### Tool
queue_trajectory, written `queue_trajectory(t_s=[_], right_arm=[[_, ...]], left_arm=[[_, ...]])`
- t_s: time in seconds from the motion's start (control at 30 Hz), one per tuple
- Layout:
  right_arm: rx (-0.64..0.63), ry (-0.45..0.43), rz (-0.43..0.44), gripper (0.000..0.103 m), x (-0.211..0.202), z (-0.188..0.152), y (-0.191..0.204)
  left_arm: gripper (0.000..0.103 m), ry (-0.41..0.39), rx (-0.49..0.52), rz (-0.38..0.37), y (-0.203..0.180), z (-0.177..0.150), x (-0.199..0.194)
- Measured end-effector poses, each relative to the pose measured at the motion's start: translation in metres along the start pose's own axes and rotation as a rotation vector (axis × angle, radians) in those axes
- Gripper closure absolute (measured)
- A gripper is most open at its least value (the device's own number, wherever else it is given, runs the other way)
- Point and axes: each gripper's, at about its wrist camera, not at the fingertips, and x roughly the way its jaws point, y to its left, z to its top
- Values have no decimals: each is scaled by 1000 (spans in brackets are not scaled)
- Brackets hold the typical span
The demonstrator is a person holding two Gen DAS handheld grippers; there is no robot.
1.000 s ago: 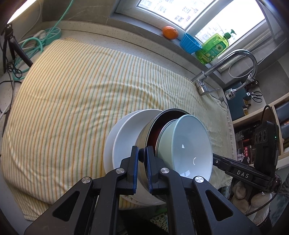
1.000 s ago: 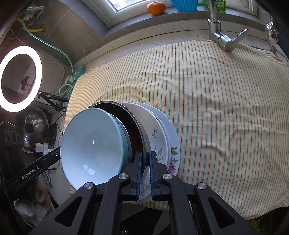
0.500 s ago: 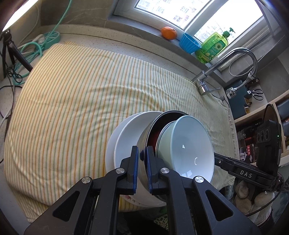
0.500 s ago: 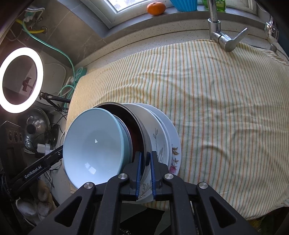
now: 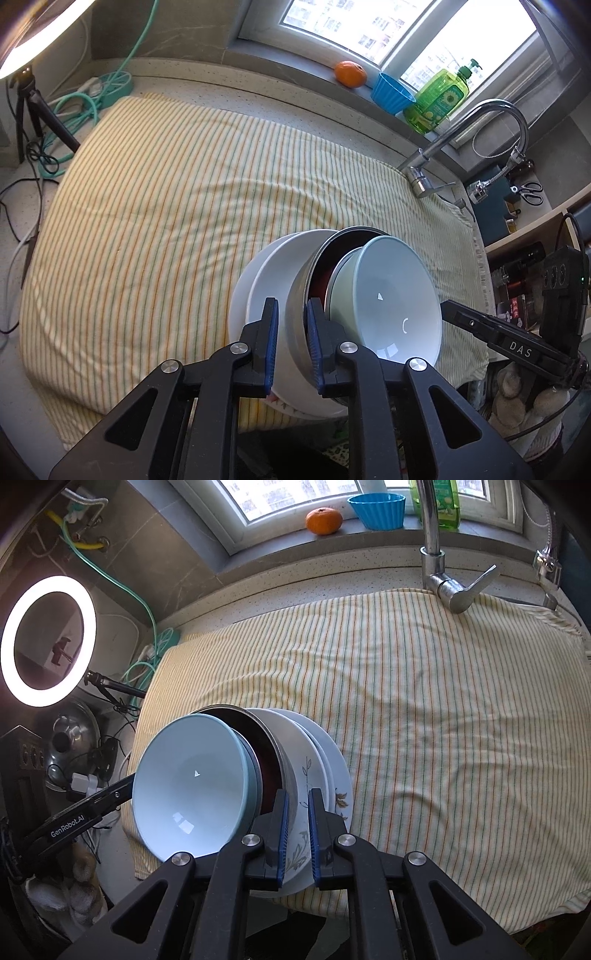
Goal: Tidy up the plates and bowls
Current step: 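Open both grippers and release the bowl rims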
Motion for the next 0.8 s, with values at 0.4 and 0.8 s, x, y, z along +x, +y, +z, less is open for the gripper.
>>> queue_trajectory(t_s=[0.4,0.8], right_arm=[[-10,-68,19,87,-21,-2,-8],[-107,-141,-25,73,-37,-9,-4]], left_arm=[[87,-79,-86,96,25,-8,-25],[81,-142,-109,198,15,-34,-43]])
